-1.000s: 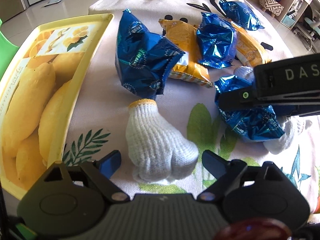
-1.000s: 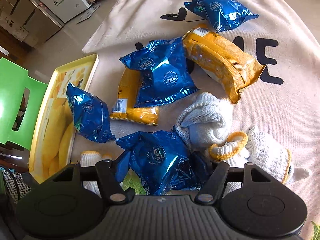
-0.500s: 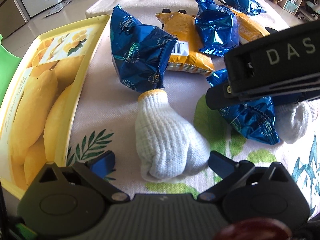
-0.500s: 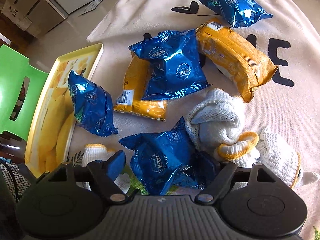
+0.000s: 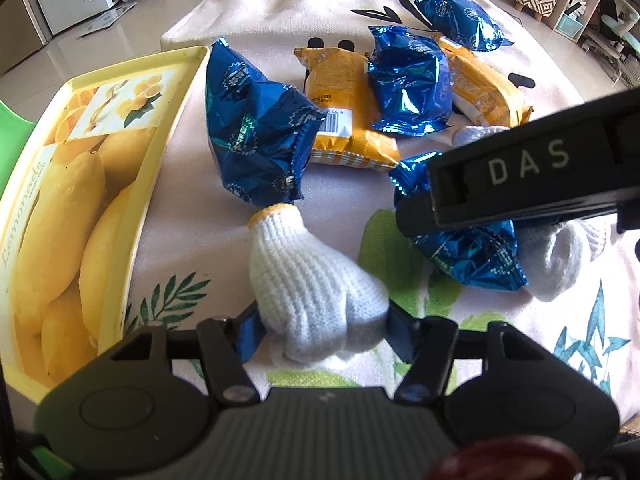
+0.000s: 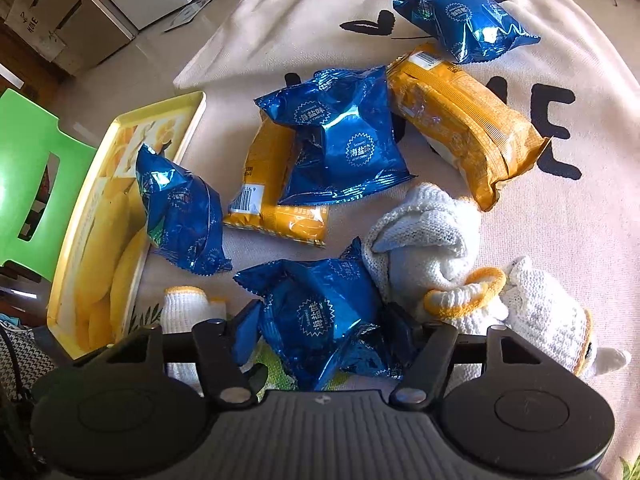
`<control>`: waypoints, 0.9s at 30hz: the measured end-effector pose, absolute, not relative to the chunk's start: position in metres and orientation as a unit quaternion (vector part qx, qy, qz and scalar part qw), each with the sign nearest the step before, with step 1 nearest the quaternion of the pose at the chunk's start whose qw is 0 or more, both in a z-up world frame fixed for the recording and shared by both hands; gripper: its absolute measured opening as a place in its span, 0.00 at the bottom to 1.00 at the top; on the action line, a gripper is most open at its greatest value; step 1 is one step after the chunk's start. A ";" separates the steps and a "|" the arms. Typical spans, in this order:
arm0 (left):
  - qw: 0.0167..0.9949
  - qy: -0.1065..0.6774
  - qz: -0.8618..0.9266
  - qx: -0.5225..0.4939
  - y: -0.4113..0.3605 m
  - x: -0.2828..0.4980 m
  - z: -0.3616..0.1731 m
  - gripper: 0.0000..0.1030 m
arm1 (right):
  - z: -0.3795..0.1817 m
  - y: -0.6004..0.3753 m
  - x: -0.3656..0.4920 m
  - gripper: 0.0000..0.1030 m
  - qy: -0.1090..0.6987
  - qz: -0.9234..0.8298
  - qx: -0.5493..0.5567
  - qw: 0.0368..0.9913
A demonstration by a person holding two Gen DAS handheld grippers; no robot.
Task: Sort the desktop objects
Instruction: 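Carry the glove into the yellow tray with the left tool while the right tool drops the blue packet there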
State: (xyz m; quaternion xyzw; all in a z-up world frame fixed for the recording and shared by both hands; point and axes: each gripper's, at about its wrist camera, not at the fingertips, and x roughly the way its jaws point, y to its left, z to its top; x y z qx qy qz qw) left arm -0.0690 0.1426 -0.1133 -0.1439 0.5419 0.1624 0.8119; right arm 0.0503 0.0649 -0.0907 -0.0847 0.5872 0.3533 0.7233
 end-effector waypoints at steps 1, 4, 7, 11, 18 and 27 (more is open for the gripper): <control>0.813 0.541 0.158 -0.145 0.141 -0.069 -0.112 0.58 | -0.089 0.063 0.052 0.63 0.587 0.353 -0.079 0.724; 0.818 0.538 0.153 -0.134 0.135 -0.066 -0.106 0.58 | -0.082 0.057 0.055 0.63 0.585 0.354 -0.063 0.727; 0.822 0.529 0.147 -0.148 0.135 -0.063 -0.097 0.58 | -0.076 0.054 0.057 0.63 0.580 0.357 -0.052 0.730; 0.833 0.515 0.143 -0.143 0.129 -0.061 -0.083 0.58 | -0.063 0.046 0.056 0.63 0.567 0.362 -0.036 0.739; 0.848 0.499 0.124 -0.128 0.110 -0.057 -0.062 0.58 | -0.028 0.022 0.051 0.63 0.517 0.347 -0.004 0.783; 0.856 0.484 0.131 -0.125 0.109 -0.059 -0.048 0.58 | -0.016 -0.025 0.046 0.63 0.507 0.269 0.049 0.817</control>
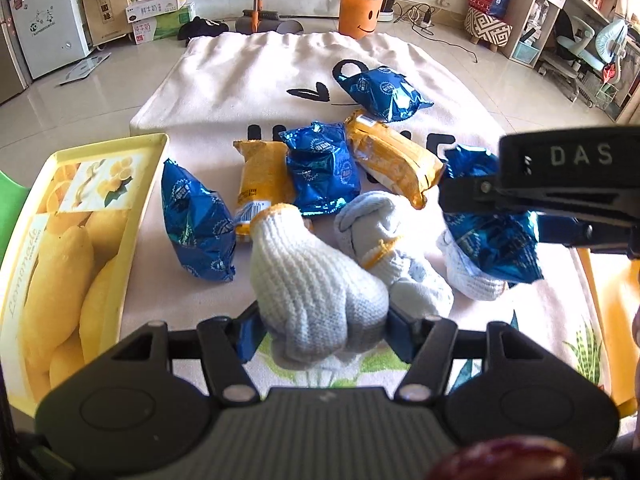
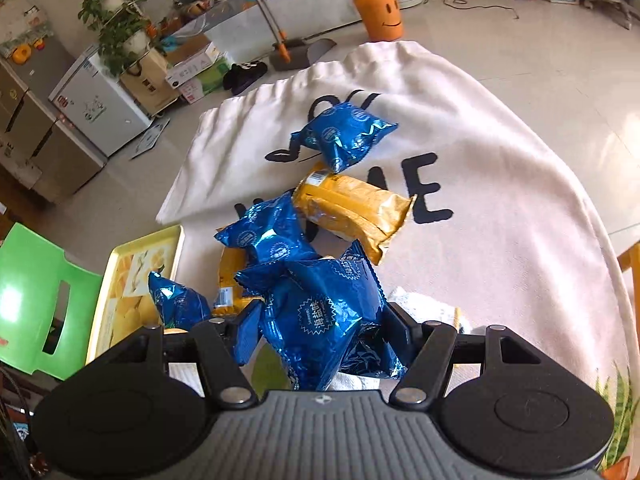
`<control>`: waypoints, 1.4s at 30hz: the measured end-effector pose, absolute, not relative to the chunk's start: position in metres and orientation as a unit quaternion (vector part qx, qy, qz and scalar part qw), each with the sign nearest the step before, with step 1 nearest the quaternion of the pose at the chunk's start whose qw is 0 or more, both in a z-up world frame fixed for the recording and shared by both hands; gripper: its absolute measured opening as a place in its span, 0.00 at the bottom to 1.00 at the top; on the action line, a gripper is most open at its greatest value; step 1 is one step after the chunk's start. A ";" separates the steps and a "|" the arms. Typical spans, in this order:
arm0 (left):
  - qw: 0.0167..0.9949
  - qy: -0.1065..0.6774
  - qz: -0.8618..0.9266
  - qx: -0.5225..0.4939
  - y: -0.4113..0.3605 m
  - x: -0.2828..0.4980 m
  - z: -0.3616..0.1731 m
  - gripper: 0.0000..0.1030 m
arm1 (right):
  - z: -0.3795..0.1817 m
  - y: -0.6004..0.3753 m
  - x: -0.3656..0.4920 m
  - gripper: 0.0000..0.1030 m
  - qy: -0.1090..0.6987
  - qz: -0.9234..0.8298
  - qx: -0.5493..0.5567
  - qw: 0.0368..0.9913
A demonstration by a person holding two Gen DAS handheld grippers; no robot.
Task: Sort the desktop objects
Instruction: 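Carry the glove into the yellow tray with the left tool while the right tool drops the blue packet there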
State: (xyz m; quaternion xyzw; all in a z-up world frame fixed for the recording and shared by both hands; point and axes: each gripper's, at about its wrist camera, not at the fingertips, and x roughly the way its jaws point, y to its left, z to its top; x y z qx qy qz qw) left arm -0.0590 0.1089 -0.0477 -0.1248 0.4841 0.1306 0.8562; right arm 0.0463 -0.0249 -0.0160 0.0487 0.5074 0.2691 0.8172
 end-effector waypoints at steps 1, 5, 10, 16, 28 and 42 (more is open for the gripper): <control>0.857 0.481 0.133 -0.126 0.111 -0.060 -0.045 0.58 | -0.015 -0.028 0.044 0.63 0.507 0.261 0.055 0.820; 0.860 0.473 0.144 -0.127 0.121 -0.061 -0.040 0.58 | -0.014 -0.035 0.035 0.63 0.506 0.239 0.079 0.825; 0.863 0.460 0.163 -0.134 0.138 -0.065 -0.033 0.58 | -0.018 -0.025 0.022 0.63 0.512 0.236 0.072 0.823; 0.861 0.450 0.174 -0.157 0.156 -0.069 -0.029 0.58 | -0.020 -0.010 0.011 0.63 0.510 0.240 0.060 0.823; 0.856 0.429 0.215 -0.190 0.194 -0.081 -0.019 0.58 | -0.023 0.022 -0.008 0.63 0.509 0.274 0.039 0.815; 0.838 0.423 0.268 -0.219 0.226 -0.092 -0.019 0.58 | -0.030 0.056 -0.025 0.63 0.518 0.319 0.037 0.793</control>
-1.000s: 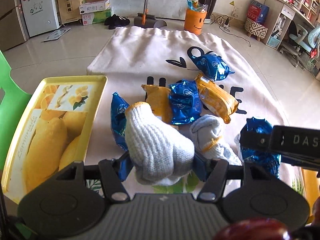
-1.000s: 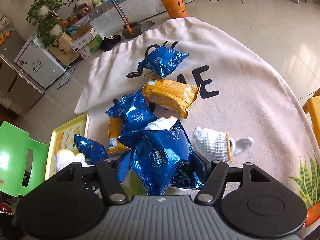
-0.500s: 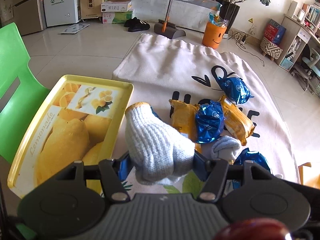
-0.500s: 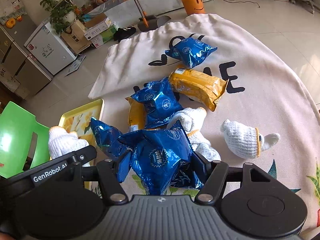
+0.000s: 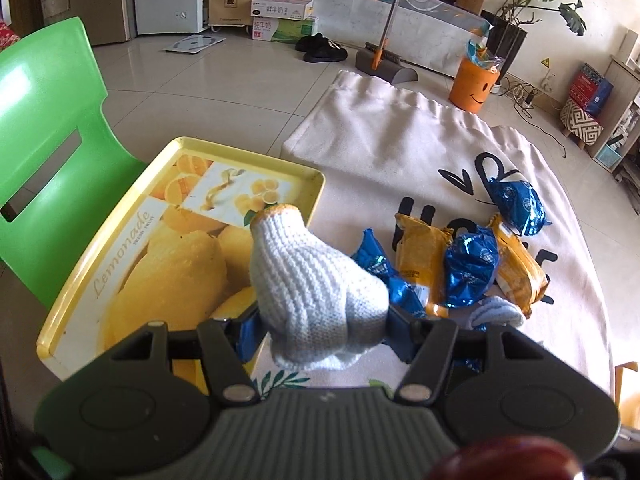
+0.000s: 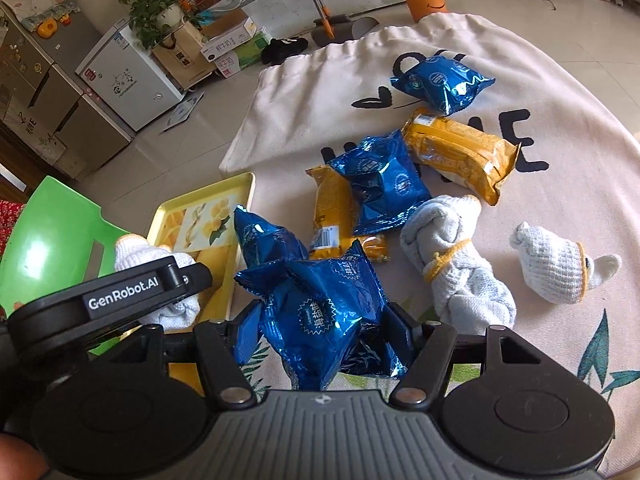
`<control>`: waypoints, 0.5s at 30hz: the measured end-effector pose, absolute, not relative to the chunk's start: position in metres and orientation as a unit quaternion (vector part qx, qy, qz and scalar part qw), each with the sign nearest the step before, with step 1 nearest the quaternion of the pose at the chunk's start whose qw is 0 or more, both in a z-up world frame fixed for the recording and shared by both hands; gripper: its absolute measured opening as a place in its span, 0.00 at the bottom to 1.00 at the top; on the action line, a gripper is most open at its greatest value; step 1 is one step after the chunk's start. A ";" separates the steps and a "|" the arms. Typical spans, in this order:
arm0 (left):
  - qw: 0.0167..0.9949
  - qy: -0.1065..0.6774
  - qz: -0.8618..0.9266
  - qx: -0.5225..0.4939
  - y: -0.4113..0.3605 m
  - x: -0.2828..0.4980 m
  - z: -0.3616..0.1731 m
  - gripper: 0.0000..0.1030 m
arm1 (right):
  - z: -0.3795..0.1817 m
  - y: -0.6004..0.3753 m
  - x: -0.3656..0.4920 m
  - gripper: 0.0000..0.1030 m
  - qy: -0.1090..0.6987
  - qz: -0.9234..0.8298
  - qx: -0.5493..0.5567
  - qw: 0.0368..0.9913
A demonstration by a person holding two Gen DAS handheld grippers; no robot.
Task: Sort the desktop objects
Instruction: 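Carry the glove into the yellow tray with the left tool while the right tool drops the blue packet there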
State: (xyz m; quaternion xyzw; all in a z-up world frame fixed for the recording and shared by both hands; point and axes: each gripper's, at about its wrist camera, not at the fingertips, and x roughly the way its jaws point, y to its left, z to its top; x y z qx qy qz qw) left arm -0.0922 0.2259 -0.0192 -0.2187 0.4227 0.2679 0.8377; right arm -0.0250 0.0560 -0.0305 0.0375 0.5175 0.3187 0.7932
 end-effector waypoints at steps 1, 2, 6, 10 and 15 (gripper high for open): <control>0.836 0.420 0.274 -0.224 0.230 -0.094 -0.018 0.58 | -0.031 0.059 -0.026 0.63 0.518 0.324 0.039 0.791; 0.834 0.417 0.281 -0.228 0.235 -0.097 -0.017 0.58 | -0.032 0.063 -0.028 0.63 0.519 0.332 0.042 0.786; 0.820 0.403 0.323 -0.247 0.258 -0.107 -0.014 0.58 | -0.036 0.081 -0.034 0.63 0.523 0.365 0.051 0.768; 0.795 0.391 0.370 -0.280 0.288 -0.123 -0.016 0.58 | -0.043 0.102 -0.041 0.63 0.533 0.395 0.062 0.746; 0.761 0.368 0.432 -0.316 0.318 -0.144 -0.019 0.58 | -0.049 0.131 -0.050 0.63 0.534 0.428 0.064 0.726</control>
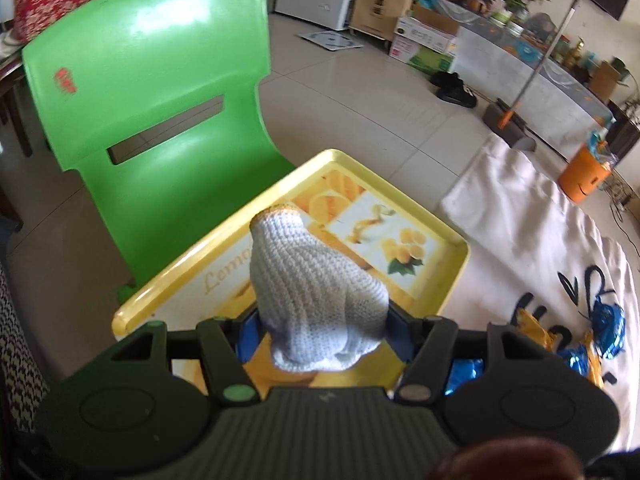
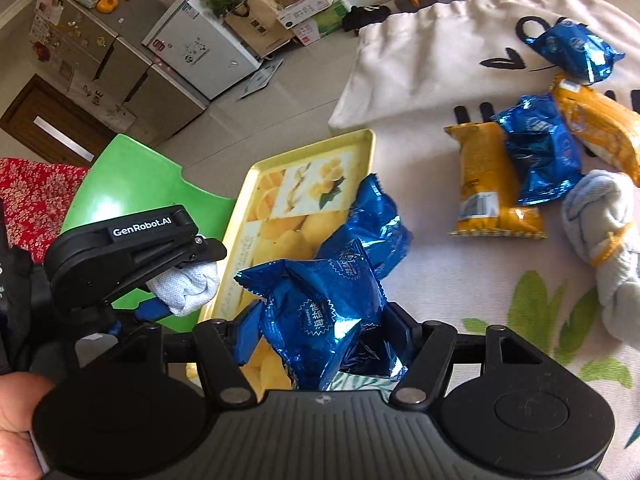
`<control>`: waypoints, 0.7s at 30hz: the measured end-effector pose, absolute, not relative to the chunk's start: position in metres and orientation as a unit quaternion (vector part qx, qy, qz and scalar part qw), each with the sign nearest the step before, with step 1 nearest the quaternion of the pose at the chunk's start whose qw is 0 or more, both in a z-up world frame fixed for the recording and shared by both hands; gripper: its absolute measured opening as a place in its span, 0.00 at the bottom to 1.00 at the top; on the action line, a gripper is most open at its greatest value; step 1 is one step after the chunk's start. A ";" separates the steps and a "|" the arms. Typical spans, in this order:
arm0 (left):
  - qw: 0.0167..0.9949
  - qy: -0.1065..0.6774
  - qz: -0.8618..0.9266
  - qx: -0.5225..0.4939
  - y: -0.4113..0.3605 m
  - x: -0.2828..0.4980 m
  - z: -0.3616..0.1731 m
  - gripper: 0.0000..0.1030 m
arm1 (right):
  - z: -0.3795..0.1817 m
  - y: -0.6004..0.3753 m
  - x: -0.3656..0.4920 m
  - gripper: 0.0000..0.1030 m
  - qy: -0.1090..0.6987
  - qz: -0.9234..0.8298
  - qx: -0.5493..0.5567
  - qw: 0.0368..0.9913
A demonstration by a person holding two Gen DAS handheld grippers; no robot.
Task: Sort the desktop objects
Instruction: 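Carry the glove into the yellow tray with the left tool while the right tool drops the blue packet there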
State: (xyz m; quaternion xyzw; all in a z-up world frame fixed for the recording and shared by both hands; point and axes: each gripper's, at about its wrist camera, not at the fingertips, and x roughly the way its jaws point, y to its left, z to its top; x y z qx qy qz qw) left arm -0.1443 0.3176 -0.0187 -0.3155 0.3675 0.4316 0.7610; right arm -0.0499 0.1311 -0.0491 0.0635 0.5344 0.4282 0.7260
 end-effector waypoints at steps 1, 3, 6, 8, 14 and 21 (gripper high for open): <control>0.755 0.363 0.441 -0.321 0.322 -0.147 -0.019 0.58 | -0.051 0.136 -0.052 0.63 0.533 0.434 0.062 0.724; 0.747 0.356 0.453 -0.332 0.327 -0.152 -0.020 0.58 | -0.053 0.146 -0.054 0.63 0.535 0.442 0.058 0.718; 0.737 0.345 0.470 -0.342 0.334 -0.159 -0.019 0.58 | -0.061 0.157 -0.054 0.63 0.542 0.456 0.065 0.703; 0.736 0.333 0.478 -0.344 0.339 -0.164 -0.015 0.58 | -0.065 0.165 -0.054 0.63 0.546 0.463 0.070 0.695; 0.721 0.330 0.508 -0.337 0.346 -0.168 -0.014 0.77 | -0.073 0.189 -0.060 0.66 0.543 0.495 0.094 0.672; 0.730 0.328 0.507 -0.318 0.339 -0.164 -0.009 0.93 | -0.072 0.189 -0.055 0.82 0.534 0.483 0.110 0.685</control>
